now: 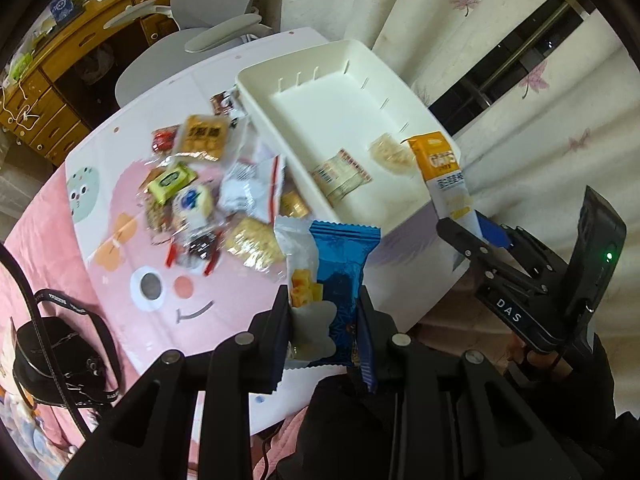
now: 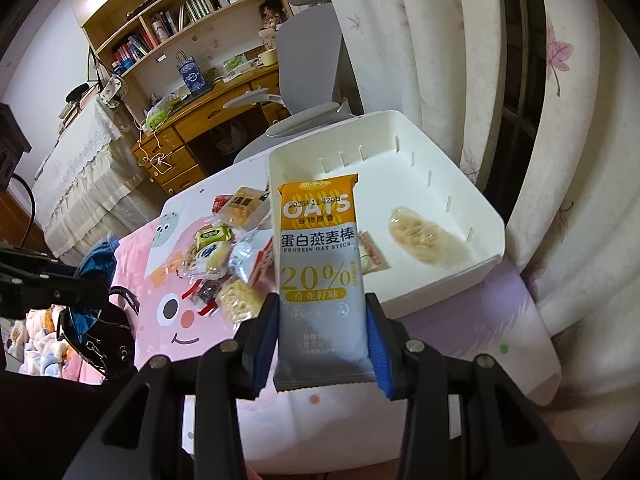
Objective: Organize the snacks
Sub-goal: 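Carry the blue-wrapped snack with the left tool while the right tool carries the OATS bar to the tray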
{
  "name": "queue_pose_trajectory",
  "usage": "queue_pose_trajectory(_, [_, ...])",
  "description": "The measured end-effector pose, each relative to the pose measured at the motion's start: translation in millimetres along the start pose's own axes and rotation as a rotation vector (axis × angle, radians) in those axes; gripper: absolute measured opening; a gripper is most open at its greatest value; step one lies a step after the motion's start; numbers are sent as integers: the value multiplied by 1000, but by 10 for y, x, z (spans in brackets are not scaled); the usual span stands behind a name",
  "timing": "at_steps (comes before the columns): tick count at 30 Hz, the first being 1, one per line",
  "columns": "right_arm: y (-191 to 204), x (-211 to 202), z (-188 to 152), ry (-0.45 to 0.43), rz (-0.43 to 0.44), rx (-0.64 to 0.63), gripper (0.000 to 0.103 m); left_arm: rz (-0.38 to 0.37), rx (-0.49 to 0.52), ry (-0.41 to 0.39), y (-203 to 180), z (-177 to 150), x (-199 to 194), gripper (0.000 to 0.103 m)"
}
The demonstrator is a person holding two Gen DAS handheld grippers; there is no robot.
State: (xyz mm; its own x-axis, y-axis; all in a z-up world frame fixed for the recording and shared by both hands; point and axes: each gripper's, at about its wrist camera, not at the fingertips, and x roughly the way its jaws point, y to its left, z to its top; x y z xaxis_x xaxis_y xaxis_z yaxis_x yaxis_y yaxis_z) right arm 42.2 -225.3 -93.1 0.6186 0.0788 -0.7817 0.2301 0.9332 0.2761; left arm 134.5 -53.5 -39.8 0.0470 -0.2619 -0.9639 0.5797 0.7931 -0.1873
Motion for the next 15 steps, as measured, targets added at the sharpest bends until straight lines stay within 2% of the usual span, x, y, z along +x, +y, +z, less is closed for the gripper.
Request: queue_pose_trajectory(15, [-856, 427, 559, 123, 115, -83, 42, -20, -160, 9, -543, 705, 601, 28])
